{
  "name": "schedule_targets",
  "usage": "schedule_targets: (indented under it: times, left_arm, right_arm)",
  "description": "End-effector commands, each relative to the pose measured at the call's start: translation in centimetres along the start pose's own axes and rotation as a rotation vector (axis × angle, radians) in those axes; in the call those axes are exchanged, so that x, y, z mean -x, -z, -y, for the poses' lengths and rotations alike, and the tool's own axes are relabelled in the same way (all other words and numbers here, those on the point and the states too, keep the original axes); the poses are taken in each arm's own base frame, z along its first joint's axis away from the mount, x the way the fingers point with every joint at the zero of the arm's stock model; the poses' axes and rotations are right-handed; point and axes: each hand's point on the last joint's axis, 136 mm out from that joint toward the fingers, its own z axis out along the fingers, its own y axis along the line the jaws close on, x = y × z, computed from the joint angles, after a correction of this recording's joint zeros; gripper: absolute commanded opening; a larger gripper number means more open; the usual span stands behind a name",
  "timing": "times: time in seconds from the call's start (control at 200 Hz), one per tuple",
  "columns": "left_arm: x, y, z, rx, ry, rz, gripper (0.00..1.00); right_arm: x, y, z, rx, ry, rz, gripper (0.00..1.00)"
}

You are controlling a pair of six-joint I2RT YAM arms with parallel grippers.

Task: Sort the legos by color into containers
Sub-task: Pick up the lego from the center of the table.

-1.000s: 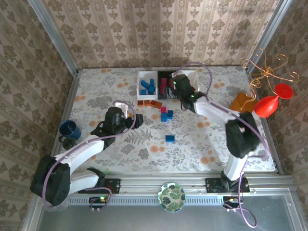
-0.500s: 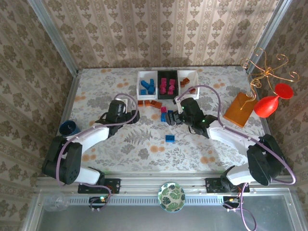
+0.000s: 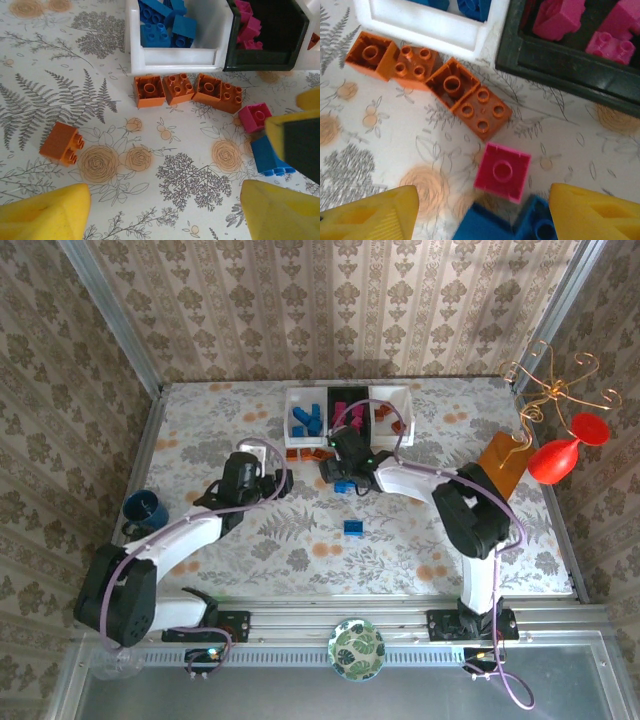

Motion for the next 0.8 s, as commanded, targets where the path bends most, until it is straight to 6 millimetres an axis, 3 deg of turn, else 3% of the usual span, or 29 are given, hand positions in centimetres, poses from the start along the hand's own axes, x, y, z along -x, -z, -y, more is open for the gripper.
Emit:
schedule_targets:
  times: [0.0,0.4,0.605,0.795]
  left_arm:
    - [-0.7,0.7,-0.6,0.022,-0.008,-0.003,0.8]
    - [-0.7,1.5,-1.1,0.03,-0.007,0.01,0.81]
    - [-0.7,1.3,-1.1,0.028,-0.006,0.011,0.81]
    - [-0.8,1.0,-1.1,0.024,-0.005,0.003,0.81]
  right_arm:
    - [-0.4,-1.6,0.8,-0.078,0.018,-0.049,0.69]
    - [-2.2,-4.8,0.9,-0.108,0.058,-0.144,0.58]
    - [-2.4,-4.2,0.1,-0.052,0.058,-0.139,0.44]
    - [-2.2,-3.1,-1.7,0.054,0.065,-0.125,0.39]
